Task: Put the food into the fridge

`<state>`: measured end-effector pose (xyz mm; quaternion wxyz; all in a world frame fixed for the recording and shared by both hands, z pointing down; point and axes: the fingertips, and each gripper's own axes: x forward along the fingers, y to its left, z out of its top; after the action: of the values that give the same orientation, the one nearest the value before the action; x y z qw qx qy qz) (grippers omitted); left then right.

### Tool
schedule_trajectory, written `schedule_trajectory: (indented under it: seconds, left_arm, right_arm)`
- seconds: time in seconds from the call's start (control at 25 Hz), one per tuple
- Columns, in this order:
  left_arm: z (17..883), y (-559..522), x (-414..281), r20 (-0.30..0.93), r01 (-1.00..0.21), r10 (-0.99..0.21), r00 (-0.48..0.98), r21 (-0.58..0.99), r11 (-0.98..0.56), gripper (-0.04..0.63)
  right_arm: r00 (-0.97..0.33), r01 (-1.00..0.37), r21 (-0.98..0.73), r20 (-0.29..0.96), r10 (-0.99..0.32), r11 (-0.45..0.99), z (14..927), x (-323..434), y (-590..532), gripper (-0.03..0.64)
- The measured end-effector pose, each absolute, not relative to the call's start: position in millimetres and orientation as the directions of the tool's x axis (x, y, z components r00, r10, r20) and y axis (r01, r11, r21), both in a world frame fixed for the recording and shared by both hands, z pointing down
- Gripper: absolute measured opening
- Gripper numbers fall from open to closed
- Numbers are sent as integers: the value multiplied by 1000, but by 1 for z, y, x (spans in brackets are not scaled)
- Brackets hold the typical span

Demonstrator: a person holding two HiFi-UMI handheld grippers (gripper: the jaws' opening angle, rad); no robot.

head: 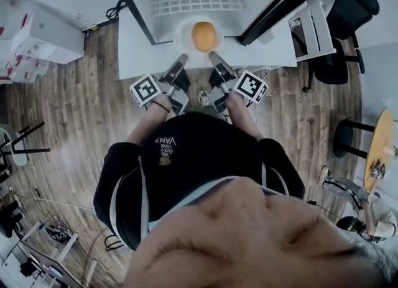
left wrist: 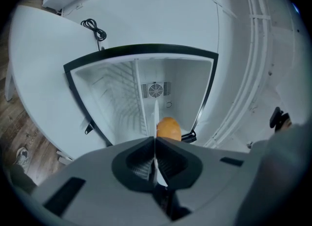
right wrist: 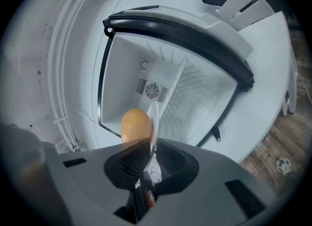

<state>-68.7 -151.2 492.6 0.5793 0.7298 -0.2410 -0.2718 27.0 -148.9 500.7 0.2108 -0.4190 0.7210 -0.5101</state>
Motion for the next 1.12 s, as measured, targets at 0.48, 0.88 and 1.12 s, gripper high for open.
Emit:
schedule_trajectory:
  seconds: [0.48,0.88,1.12]
  left_arm:
    - [490,-199,-51,-116,-58,-693,712,973,-223,23]
    - [490,-225,-47,-114,-71,-709,696,972,-226,23]
    - [491,-237,-46,-105,-80,-719,687,972,-219,23]
  right_arm:
    - [-602,-355,-917,72,-795,185,493,41,-201,43]
    - [-615,-339,-922,70,-785,184,494,46,-229,43]
    - [-614,-353,-921,97,-783,163,499,50,-242,43]
